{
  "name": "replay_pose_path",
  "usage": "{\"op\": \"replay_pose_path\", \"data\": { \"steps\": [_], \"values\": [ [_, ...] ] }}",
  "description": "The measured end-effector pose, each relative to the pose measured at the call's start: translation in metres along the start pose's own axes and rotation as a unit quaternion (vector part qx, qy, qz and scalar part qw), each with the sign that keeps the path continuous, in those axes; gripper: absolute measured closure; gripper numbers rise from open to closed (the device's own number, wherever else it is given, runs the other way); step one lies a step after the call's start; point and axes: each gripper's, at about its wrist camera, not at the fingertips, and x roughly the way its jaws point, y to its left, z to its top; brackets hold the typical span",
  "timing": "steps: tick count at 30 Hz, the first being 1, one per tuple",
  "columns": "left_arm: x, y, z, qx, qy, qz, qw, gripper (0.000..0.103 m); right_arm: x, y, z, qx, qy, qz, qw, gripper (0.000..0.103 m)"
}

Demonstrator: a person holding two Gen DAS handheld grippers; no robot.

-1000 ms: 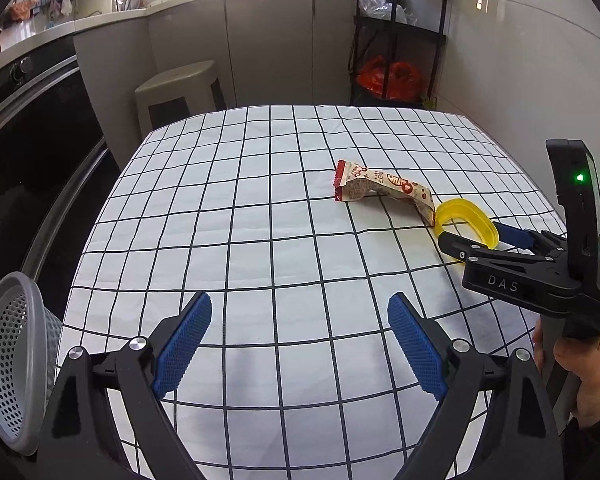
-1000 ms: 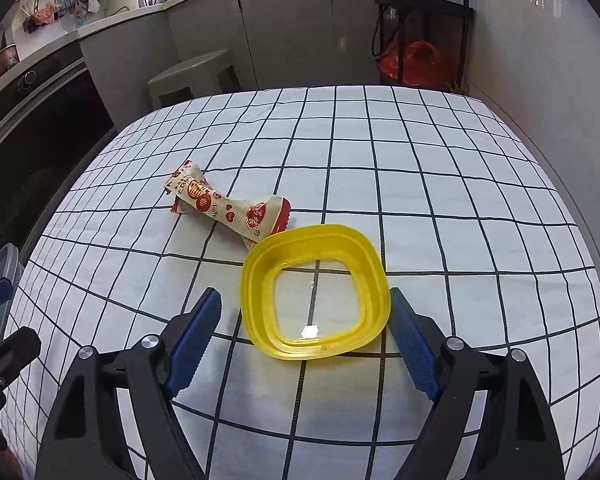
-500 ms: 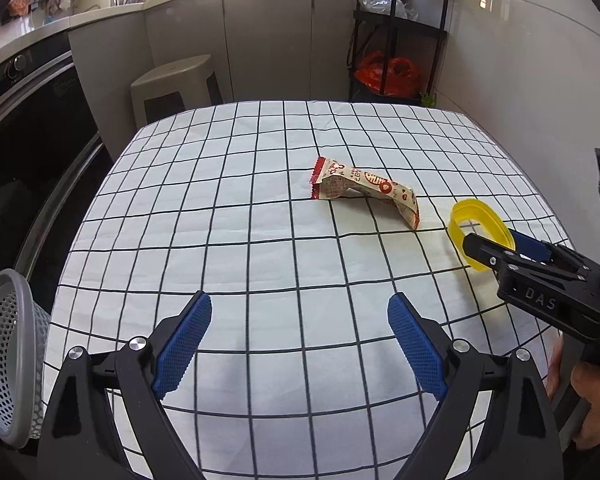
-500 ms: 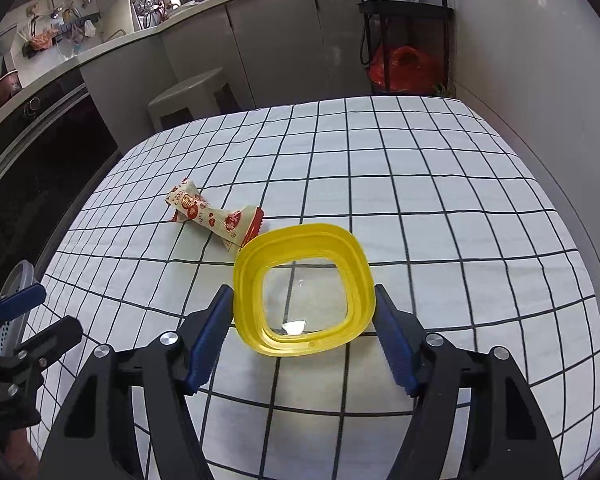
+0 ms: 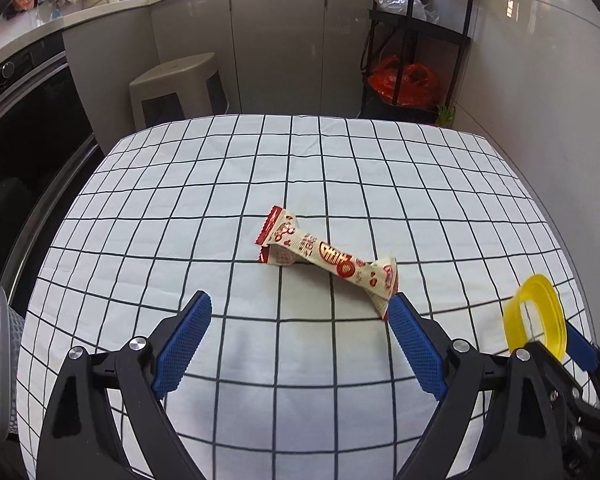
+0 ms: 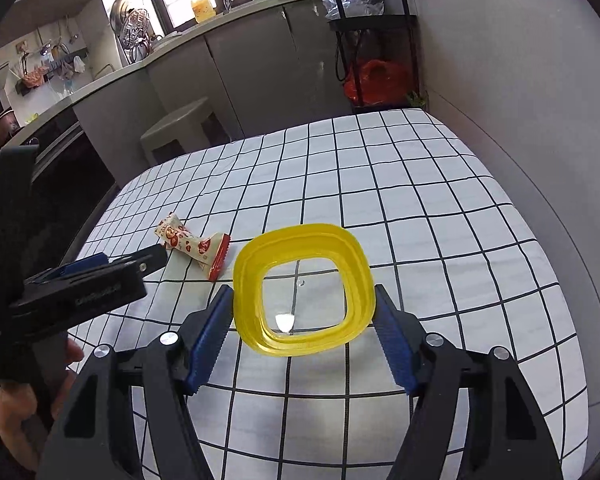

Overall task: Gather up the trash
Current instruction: 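Grasp the yellow ring with the right tool while the left tool grasps the snack wrapper, then carry wrapper and ring to the grey basket and open both tools over it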

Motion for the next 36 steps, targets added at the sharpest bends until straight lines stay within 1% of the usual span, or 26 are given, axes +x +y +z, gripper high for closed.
{"op": "replay_pose_path", "data": {
  "steps": [6, 8, 11, 14, 16, 17, 18, 19, 20, 22, 23, 24, 25, 26, 27, 31, 36],
  "values": [
    [0.021, -0.013, 0.017, -0.024, 0.008, 0.014, 0.9996, 0.015, -0.005, -0.004, 0.002, 0.003, -0.006, 0.006, 1.0, 0.036],
    [0.03, -0.016, 0.019, -0.028, 0.015, 0.025, 0.9992, 0.015, -0.008, -0.006, 0.003, 0.008, -0.008, 0.01, 1.0, 0.036],
    [0.042, -0.016, 0.019, -0.04, 0.028, 0.03, 0.9984, 0.015, -0.012, -0.01, 0.003, 0.01, -0.013, 0.011, 1.0, 0.036],
    [0.047, -0.018, 0.018, -0.045, 0.025, 0.03, 0.9982, 0.019, -0.014, -0.013, 0.003, 0.011, -0.015, 0.012, 1.0, 0.036],
    [0.049, -0.021, 0.019, -0.041, 0.024, 0.033, 0.9983, 0.029, -0.015, -0.015, 0.003, 0.011, -0.014, 0.011, 1.0, 0.036],
    [0.05, -0.022, 0.019, -0.04, 0.025, 0.035, 0.9983, 0.031, -0.015, -0.015, 0.002, 0.01, -0.014, 0.011, 1.0, 0.036],
    [0.052, -0.022, 0.019, -0.039, 0.028, 0.035, 0.9982, 0.036, -0.015, -0.016, 0.002, 0.009, -0.014, 0.011, 1.0, 0.036],
    [0.053, -0.022, 0.018, -0.04, 0.031, 0.033, 0.9982, 0.042, -0.016, -0.016, 0.002, 0.009, -0.014, 0.011, 1.0, 0.036],
    [0.055, -0.022, 0.017, -0.041, 0.033, 0.028, 0.9982, 0.045, -0.016, -0.016, 0.001, 0.01, -0.014, 0.011, 1.0, 0.036],
    [0.055, -0.022, 0.016, -0.041, 0.032, 0.022, 0.9984, 0.056, -0.017, -0.016, 0.001, 0.01, -0.015, 0.012, 1.0, 0.036],
    [0.056, -0.022, 0.016, -0.039, 0.035, 0.021, 0.9984, 0.06, -0.018, -0.016, 0.001, 0.01, -0.016, 0.012, 1.0, 0.036],
    [0.057, -0.022, 0.015, -0.037, 0.037, 0.015, 0.9985, 0.067, -0.018, -0.016, 0.001, 0.009, -0.016, 0.011, 1.0, 0.036],
    [0.056, -0.022, 0.014, -0.036, 0.037, 0.007, 0.9986, 0.077, -0.018, -0.016, 0.0, 0.009, -0.016, 0.011, 1.0, 0.036],
    [0.054, -0.022, 0.014, -0.035, 0.037, 0.004, 0.9987, 0.083, -0.018, -0.016, 0.0, 0.01, -0.016, 0.012, 1.0, 0.036],
    [0.053, -0.022, 0.013, -0.032, 0.038, 0.001, 0.9988, 0.085, -0.018, -0.016, 0.0, 0.011, -0.015, 0.012, 1.0, 0.036],
    [0.043, -0.014, 0.006, -0.029, 0.034, -0.008, 0.999, 0.086, -0.018, -0.013, 0.0, 0.008, -0.015, 0.014, 1.0, 0.036],
    [0.017, 0.001, -0.007, -0.014, 0.015, 0.001, 0.9998, 0.086, -0.019, -0.013, 0.0, 0.008, -0.017, 0.02, 1.0, 0.036]
  ]
}}
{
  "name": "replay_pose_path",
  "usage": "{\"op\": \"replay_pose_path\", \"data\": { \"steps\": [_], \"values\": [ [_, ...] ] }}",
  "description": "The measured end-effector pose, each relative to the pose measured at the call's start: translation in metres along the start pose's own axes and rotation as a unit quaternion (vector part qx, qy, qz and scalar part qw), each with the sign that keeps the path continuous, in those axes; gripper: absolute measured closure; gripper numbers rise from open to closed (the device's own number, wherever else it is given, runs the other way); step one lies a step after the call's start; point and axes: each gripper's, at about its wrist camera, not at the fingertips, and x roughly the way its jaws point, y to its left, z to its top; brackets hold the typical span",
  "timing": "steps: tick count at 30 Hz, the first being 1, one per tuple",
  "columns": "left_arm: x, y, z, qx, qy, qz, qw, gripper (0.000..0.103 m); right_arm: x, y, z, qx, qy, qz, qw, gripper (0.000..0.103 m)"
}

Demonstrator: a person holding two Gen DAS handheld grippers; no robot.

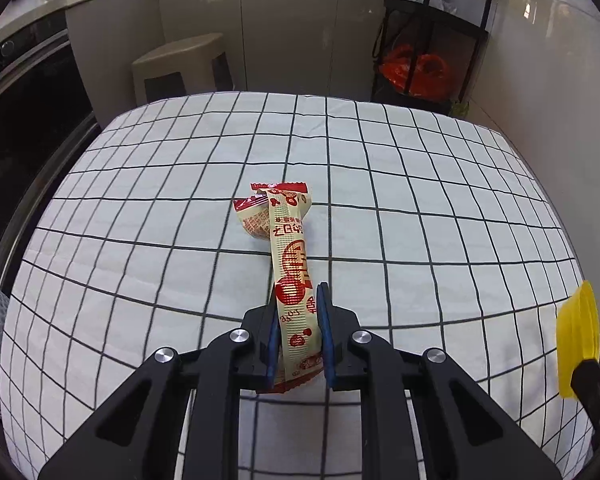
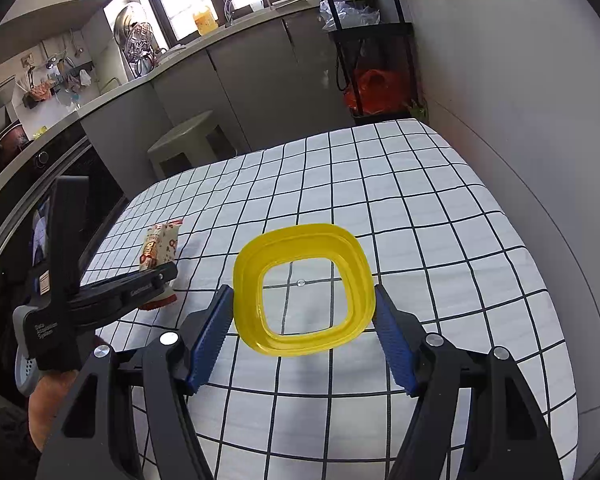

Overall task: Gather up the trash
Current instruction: 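Carry wrapper and ring to the grey basket and open both tools over it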

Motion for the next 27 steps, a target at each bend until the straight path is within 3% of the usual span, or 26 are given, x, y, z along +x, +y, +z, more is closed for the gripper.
{"op": "replay_pose_path", "data": {
  "steps": [13, 27],
  "values": [
    [-0.106, 0.08, -0.046, 0.017, -0.056, 0.027, 0.9979, 0.086, -0.016, 0.048, -0.008, -0.028, -0.008, 0.045, 0.999, 0.036],
    [-0.184, 0.229, -0.097, -0.011, -0.09, 0.07, 0.9934, 0.086, -0.021, 0.194, -0.066, -0.099, 0.012, 0.1, 0.99, 0.036]
  ]
}}
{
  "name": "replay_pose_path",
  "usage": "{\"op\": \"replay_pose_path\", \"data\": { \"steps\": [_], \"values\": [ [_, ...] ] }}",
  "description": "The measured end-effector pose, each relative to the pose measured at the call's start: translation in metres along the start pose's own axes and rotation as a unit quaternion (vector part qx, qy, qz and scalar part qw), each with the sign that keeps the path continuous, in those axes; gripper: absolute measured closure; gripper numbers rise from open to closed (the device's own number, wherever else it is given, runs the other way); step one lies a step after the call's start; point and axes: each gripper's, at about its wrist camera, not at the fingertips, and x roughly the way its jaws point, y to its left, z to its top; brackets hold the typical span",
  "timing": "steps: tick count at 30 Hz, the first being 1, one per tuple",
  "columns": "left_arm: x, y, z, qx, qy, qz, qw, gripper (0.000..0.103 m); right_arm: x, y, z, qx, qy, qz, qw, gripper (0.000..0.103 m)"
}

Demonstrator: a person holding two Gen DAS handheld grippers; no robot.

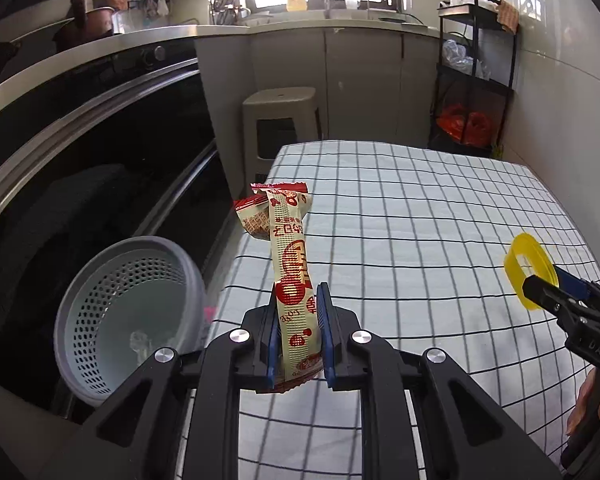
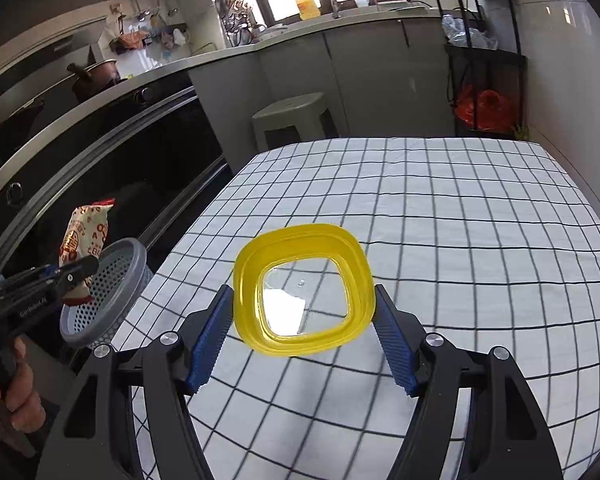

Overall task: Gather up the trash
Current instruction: 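Carry wrapper and ring to the grey basket and open both tools over it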

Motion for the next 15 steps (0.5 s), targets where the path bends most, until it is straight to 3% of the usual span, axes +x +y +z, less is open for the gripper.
{"op": "replay_pose_path", "data": {
  "steps": [6, 15],
  "values": [
    [0.0, 0.069, -0.014, -0.018, 0.005, 0.034, 0.9992, 0.086, 0.023, 0.065, -0.012, -0.008, 0.023, 0.043, 0.999, 0.036],
    [0.02, 0.159, -0.016, -0.076, 0.018, 0.069, 0.9945, 0.086, 0.057, 0.161, 0.004, -0.057, 0.038, 0.091, 0.994, 0.036]
  ]
}}
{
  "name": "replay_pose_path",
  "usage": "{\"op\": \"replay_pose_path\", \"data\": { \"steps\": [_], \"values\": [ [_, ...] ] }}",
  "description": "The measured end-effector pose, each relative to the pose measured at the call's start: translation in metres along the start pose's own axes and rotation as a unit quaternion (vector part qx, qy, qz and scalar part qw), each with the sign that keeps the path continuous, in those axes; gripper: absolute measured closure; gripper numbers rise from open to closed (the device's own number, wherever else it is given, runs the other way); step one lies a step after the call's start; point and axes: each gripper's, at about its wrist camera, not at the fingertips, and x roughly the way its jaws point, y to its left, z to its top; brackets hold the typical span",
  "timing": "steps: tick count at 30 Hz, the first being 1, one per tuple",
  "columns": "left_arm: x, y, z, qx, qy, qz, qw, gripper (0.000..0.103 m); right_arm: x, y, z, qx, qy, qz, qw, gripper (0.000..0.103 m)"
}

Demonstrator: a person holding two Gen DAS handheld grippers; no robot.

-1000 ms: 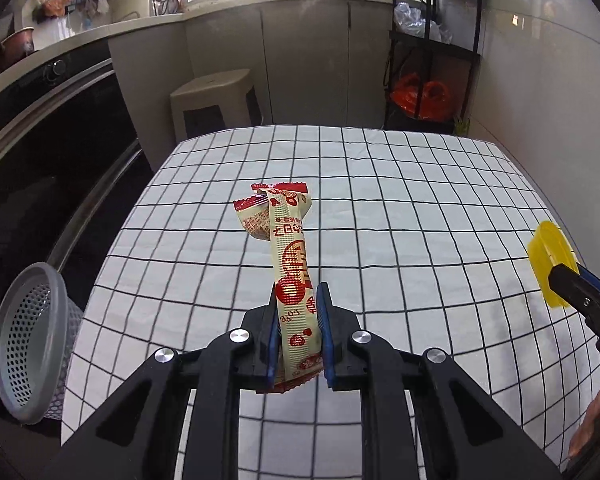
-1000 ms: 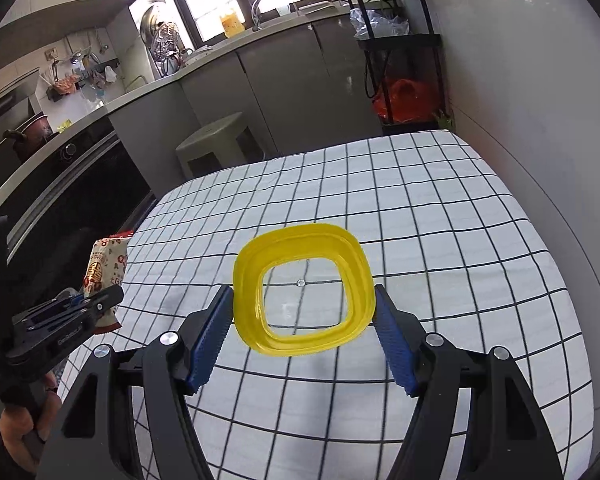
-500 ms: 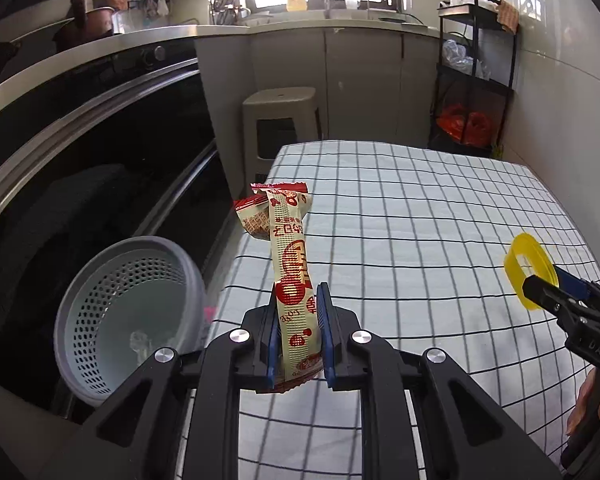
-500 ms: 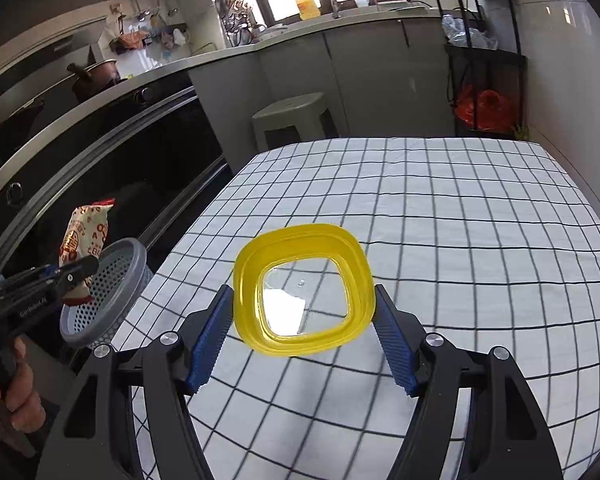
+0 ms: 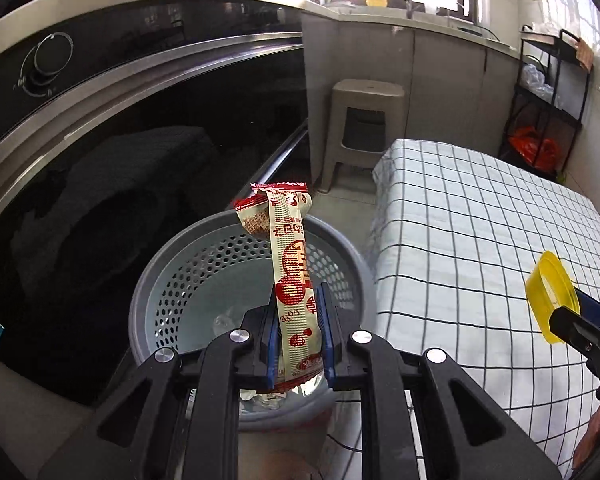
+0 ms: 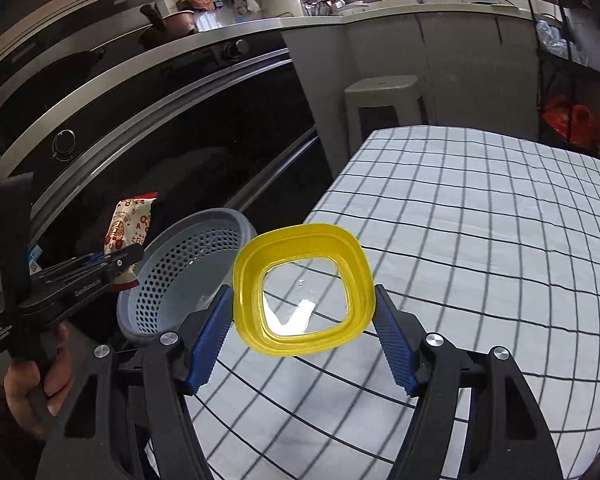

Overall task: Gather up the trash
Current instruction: 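Carry wrapper and ring to the grey basket and open both tools over it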

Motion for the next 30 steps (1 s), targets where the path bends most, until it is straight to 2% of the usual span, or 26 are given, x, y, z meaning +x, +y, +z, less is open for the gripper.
{"op": "replay_pose_path", "data": {
  "steps": [6, 10, 21, 30],
  "values": [
    [0.027, 0.05, -0.004, -0.043, 0.02, 0.032, 0.9984, 0.086, 0.038, 0.046, 0.018, -0.035, 0.01, 0.025, 0.999, 0.036],
    [0.045, 0.072, -0.01, -0.079, 0.051, 0.032, 0.9951, 0.086, 0.067, 0.07, 0.026, -0.059, 0.021, 0.029, 0.998, 0.036],
    [0.065, 0.091, -0.006, -0.108, 0.073, 0.048, 0.9903, 0.084, 0.122, 0.119, 0.035, -0.09, 0.046, 0.048, 0.994, 0.036],
    [0.068, 0.104, -0.009, -0.124, 0.075, 0.047, 0.9883, 0.083, 0.148, 0.132, 0.039, -0.098, 0.063, 0.048, 0.992, 0.036]
  ]
}}
